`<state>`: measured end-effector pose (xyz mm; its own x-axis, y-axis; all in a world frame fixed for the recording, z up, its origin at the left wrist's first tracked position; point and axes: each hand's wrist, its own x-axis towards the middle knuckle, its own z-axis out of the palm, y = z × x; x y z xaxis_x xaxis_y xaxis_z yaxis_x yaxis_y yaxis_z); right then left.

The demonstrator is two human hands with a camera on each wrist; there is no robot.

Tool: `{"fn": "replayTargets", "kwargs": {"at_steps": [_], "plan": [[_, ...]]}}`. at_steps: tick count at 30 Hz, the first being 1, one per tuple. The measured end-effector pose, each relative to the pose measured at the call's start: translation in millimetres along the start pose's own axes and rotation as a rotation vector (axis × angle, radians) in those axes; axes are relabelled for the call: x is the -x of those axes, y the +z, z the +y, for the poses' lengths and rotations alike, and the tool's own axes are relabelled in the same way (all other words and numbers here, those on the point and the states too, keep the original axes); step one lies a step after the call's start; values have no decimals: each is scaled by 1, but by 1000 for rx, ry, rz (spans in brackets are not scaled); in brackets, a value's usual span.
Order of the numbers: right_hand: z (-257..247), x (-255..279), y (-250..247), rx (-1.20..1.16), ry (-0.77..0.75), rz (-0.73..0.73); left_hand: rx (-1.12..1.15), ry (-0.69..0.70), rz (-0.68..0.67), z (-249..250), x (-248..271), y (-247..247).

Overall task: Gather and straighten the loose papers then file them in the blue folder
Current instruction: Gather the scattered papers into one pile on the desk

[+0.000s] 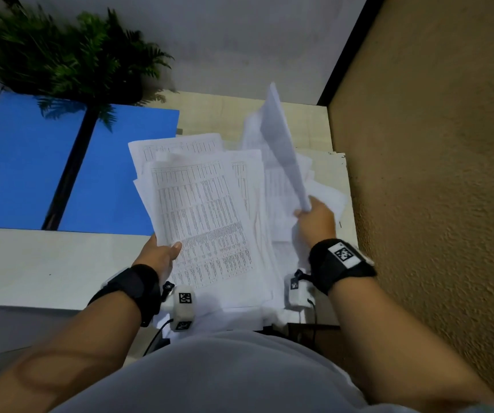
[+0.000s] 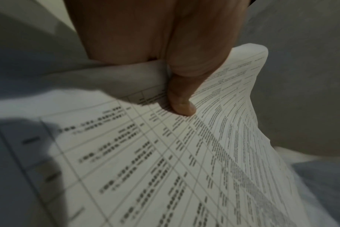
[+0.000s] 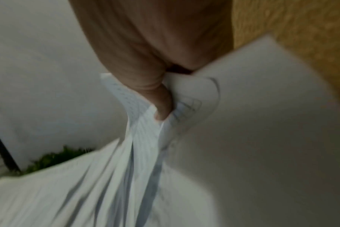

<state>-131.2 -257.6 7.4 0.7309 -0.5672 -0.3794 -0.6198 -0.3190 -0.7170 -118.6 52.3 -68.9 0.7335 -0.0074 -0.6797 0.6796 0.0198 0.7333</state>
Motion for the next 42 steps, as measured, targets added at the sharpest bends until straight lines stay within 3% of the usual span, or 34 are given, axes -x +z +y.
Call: {"fn": "replayTargets", "kwargs": {"at_steps": [4,7,11,16,21,26,30,35,37,39,41,42], "plan": [[-54,16,-63,-246,-239,291,37,-6,-9,1,2,7],[-77,23,-87,-365,-397,345,-21,2,10,5,5,16],[-64,29,-63,-329,-312,144,-89,35,-8,9,10,26],[-7,44,6,-214,-64,-82,-188,12,46,17,10,27],[28,43,29,-174,103,-160,-162,1,7,17,8,24],[25,27,9,76,73,-299,-248,52,103,7,1,25],[23,25,3,396,-14,-416,-121,12,55,8,1,26],[24,39,26,343,-116,-531,-223,50,48,0,-8,29],[31,39,31,125,-116,-430,-247,38,70,1,-9,29],[39,28,25,-39,-40,-68,-295,28,96,0,-14,24],[48,9,7,32,163,248,-298,19,117,-5,-17,17],[51,3,-2,50,294,307,-288,11,109,-8,-19,14]]}}
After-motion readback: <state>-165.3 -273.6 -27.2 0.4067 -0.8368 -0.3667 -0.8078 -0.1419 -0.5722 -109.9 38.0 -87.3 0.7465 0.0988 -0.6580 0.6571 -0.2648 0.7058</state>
